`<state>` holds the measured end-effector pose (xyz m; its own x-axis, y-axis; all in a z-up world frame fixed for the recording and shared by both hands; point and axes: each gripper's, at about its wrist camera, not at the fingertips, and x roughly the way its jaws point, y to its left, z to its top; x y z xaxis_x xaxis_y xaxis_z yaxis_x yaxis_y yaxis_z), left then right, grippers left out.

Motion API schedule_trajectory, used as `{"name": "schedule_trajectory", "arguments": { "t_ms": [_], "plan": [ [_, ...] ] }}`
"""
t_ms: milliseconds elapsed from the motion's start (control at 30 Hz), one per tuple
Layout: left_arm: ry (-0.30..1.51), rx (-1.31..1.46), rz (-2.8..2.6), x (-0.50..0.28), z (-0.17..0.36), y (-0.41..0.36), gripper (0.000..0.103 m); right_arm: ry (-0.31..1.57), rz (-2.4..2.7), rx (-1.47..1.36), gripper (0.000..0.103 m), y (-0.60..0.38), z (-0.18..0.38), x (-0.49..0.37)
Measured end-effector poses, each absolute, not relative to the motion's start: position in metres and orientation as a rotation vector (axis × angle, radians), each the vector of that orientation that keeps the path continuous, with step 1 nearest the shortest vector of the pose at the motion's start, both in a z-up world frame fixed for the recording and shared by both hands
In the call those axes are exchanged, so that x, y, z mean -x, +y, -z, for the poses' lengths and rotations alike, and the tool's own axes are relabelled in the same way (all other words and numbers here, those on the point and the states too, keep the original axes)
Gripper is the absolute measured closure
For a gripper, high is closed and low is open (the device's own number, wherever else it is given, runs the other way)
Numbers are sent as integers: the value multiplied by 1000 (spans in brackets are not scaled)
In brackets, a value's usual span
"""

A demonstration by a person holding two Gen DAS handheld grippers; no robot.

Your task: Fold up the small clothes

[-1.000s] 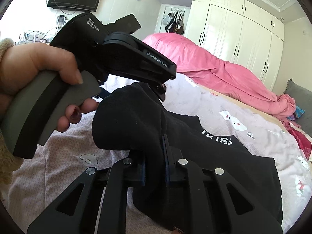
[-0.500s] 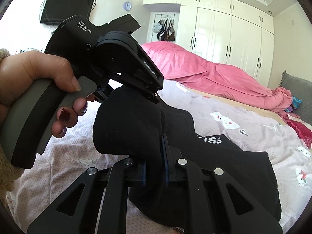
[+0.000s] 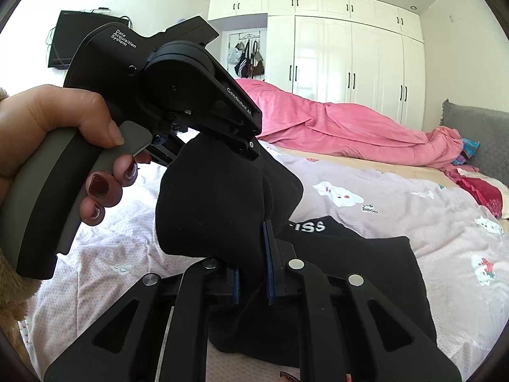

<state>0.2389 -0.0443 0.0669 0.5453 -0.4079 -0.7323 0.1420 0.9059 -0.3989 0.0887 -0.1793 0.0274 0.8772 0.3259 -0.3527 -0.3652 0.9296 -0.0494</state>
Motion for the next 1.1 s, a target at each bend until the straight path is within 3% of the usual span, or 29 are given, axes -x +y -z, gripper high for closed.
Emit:
{"name": "schedule_trajectory", "arguments": {
  "t_ms": [1100],
  "plan": [
    [1062, 201, 412, -252, -27, -177, 75, 449, -268, -77, 96, -279, 2, -75]
  ]
}}
